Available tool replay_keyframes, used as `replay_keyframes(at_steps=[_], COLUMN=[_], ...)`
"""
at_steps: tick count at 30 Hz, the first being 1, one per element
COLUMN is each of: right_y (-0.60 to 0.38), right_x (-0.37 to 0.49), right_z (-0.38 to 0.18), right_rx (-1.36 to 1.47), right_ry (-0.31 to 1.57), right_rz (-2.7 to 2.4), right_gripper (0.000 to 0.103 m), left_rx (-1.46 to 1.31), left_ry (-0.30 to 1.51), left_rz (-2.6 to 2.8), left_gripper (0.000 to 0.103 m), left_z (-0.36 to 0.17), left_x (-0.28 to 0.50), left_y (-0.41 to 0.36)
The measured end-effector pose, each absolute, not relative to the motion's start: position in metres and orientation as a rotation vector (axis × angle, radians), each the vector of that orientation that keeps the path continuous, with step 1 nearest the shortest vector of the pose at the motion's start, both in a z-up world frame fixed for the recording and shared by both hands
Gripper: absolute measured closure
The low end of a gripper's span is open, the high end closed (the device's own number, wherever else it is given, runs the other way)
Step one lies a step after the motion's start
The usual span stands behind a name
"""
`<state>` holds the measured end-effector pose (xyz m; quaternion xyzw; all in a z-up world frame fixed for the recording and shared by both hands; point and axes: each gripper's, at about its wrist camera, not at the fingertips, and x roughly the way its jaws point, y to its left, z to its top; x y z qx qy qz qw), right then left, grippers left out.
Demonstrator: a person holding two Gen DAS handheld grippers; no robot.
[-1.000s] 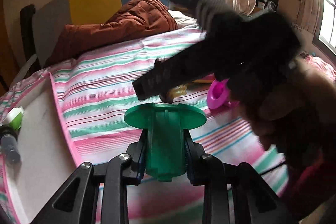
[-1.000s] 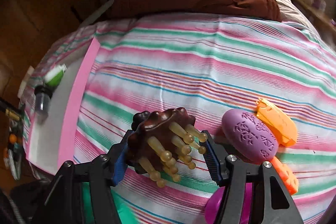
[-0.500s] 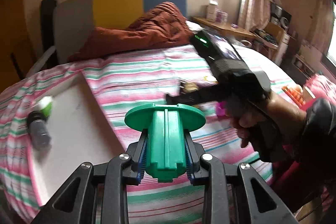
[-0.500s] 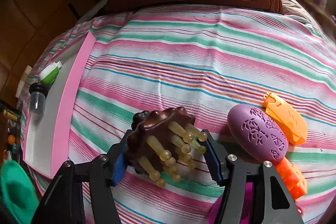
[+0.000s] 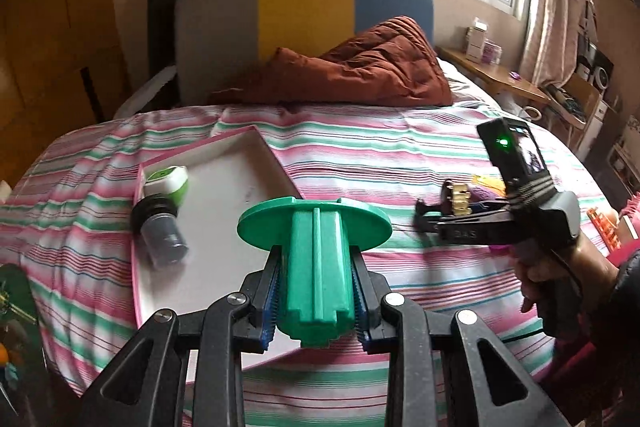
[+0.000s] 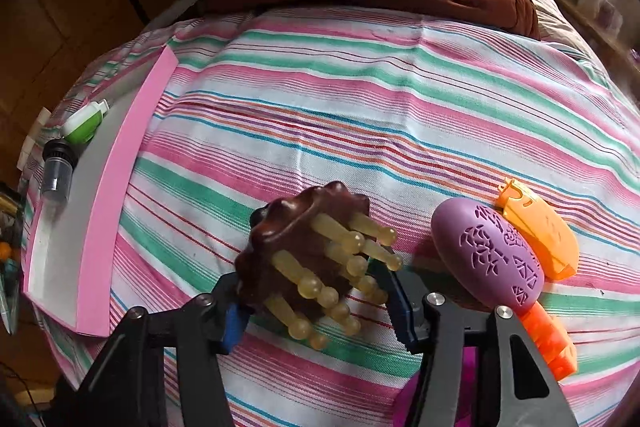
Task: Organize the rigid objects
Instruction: 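Lower the green stand into the tray and open the left gripper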
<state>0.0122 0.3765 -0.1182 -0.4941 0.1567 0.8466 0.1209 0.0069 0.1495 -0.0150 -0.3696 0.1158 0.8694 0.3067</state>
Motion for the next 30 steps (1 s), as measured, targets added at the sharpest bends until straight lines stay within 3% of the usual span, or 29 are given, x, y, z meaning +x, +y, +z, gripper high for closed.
replay_keyframes(at_steps=[11,20,30], right_y=[0.368,0.368,0.368], right_x=[0.012,0.011,0.01], right_z=[-0.117,-0.117,-0.117], right_rx=[-1.421,-1.422,-1.425], right_ry=[0.378,0.368,0.354], right_rz=[2.478,2.477,2.478], right_gripper=[0.045,0.045,0.045], left_rx=[-1.052,-1.199,-1.253], left_ry=[0.267,0.012,0.021], left_rz=[2.305,2.247,2.318], left_gripper=[0.073,0.073,0.073], left_z=[-0.026,-0.032,-0.046], left_x=[-0.017,-0.084,-0.148], left_y=[0.138,0.127,0.146])
